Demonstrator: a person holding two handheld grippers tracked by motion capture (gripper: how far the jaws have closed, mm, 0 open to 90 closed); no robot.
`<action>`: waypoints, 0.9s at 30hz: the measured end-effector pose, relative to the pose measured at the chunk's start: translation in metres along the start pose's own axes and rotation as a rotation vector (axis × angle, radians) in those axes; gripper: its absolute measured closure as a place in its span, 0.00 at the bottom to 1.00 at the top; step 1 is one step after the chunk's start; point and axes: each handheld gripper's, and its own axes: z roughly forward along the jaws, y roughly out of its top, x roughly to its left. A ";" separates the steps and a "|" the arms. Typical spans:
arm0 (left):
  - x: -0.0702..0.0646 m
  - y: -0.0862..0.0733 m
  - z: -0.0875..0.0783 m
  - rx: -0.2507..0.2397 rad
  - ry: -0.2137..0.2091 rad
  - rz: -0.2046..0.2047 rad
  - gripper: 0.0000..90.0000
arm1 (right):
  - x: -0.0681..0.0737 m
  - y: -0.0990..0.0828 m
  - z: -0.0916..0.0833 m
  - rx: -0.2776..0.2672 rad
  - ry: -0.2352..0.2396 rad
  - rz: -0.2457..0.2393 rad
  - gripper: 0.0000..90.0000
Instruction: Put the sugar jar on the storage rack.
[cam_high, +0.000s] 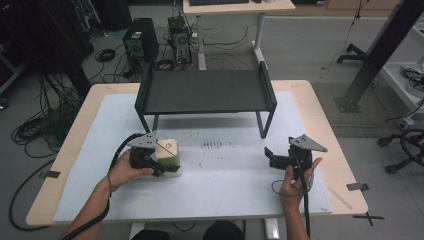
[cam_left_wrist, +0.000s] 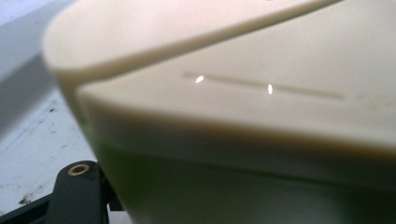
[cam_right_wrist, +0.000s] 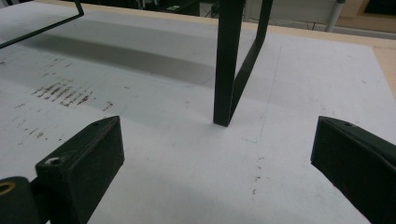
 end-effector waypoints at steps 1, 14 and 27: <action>0.000 0.000 0.000 -0.001 0.001 0.000 0.30 | 0.000 0.000 0.000 0.002 0.000 0.000 0.03; 0.000 0.000 0.000 0.000 0.000 0.000 0.30 | 0.000 0.000 0.000 0.005 0.000 -0.001 0.03; 0.000 0.001 0.000 0.009 0.000 0.006 0.30 | 0.000 0.000 0.000 0.009 -0.005 0.001 0.03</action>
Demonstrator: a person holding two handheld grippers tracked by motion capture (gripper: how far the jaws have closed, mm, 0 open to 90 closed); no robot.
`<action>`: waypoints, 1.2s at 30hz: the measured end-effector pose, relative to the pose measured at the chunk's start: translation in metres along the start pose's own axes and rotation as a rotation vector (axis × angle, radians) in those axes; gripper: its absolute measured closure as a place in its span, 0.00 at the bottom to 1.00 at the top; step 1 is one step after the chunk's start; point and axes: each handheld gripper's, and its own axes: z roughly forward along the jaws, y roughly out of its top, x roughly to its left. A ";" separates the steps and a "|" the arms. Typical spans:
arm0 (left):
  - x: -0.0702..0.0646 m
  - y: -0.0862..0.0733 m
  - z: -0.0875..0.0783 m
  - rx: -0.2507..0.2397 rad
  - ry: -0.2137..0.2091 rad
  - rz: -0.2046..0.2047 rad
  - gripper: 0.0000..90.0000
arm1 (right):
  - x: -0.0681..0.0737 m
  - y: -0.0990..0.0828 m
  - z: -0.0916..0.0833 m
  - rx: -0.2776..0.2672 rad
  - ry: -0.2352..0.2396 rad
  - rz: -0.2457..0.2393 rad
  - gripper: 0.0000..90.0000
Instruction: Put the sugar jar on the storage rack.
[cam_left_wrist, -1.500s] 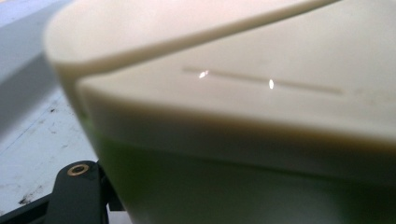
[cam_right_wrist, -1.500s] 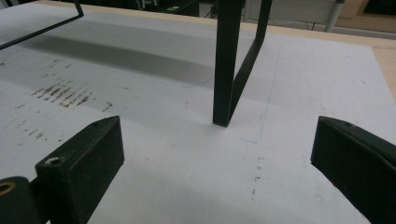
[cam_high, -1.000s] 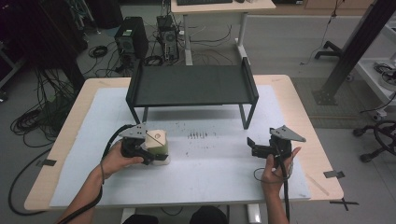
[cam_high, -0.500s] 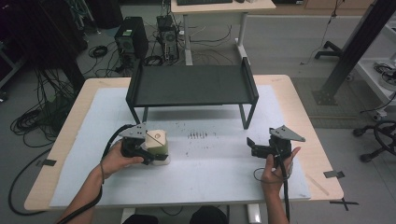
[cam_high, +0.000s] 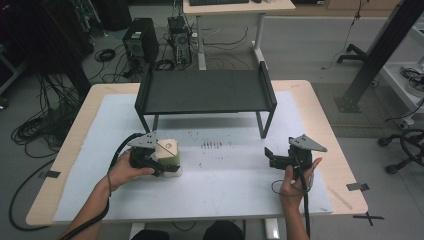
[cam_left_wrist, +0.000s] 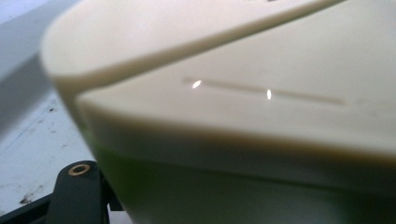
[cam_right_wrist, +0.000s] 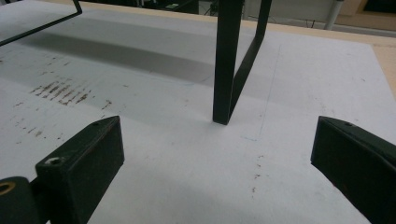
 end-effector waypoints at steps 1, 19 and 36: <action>0.000 0.000 0.000 0.000 0.000 0.001 0.30 | 0.000 0.000 0.000 0.001 0.000 0.001 0.03; -0.001 0.001 -0.006 0.005 0.007 0.008 0.31 | 0.000 0.000 0.001 0.010 -0.005 0.000 0.03; -0.004 0.055 -0.038 0.030 -0.021 0.063 0.32 | -0.002 0.000 0.002 0.018 -0.010 0.012 0.03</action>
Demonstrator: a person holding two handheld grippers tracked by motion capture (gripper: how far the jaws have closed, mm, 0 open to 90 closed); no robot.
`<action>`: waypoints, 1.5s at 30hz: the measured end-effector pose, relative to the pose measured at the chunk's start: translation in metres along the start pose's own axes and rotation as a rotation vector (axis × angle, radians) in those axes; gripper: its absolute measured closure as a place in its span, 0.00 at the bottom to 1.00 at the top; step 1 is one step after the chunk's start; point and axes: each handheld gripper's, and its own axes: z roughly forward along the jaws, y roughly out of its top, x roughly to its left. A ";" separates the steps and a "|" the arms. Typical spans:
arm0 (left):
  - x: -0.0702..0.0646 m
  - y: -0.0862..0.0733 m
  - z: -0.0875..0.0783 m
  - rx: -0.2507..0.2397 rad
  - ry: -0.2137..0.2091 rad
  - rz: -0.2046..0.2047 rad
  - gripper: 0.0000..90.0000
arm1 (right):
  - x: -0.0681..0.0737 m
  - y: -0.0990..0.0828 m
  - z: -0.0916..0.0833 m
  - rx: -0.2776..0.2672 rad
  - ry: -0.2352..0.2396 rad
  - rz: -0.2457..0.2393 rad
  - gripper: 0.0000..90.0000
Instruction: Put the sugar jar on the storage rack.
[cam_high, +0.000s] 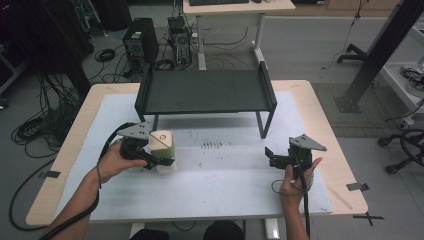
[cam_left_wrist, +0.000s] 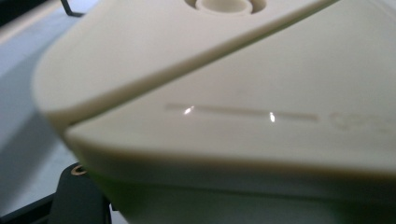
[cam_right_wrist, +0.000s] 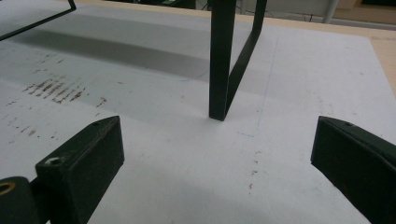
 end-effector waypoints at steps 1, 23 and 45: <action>0.000 0.000 0.000 0.000 0.000 0.000 0.32 | 0.000 0.000 0.000 0.000 0.000 0.000 0.03; 0.026 0.112 -0.039 -0.023 0.041 0.071 0.32 | -0.004 -0.001 0.003 0.019 0.008 0.029 0.03; 0.100 0.170 0.006 -0.055 0.021 0.073 0.32 | -0.005 -0.002 0.005 0.030 0.022 0.037 0.03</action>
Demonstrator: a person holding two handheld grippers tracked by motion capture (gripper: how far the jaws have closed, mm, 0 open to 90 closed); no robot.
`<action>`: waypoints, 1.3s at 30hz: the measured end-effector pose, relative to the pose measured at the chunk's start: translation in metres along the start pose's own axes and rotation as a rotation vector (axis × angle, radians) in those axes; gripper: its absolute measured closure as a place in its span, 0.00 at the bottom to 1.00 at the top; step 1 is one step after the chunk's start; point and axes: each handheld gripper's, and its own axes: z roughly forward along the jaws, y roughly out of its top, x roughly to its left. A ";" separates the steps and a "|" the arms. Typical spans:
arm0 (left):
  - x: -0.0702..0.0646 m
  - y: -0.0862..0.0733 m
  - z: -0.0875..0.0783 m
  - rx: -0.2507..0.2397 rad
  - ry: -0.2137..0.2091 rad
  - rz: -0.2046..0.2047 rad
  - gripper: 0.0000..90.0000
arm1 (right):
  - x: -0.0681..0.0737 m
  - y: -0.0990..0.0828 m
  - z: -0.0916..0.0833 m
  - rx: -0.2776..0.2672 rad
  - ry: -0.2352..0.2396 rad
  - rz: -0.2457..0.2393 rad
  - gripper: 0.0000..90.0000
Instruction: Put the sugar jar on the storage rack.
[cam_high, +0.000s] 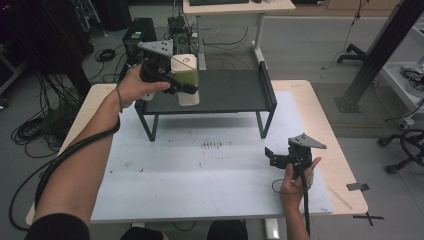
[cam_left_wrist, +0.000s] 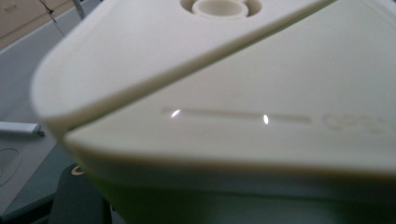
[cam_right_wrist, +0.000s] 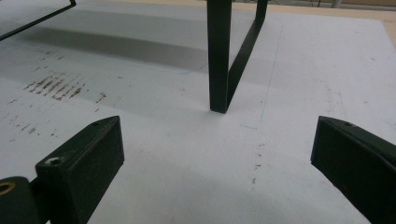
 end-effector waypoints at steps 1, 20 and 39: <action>0.002 0.001 0.002 0.002 0.002 0.000 0.32 | 0.000 0.000 0.000 0.000 -0.001 -0.001 0.03; 0.041 0.000 0.051 0.042 0.010 -0.040 0.32 | 0.002 0.001 0.000 0.005 0.001 -0.017 0.03; 0.049 -0.023 0.068 0.049 0.004 -0.085 0.32 | 0.002 0.001 0.001 0.011 0.001 -0.021 0.03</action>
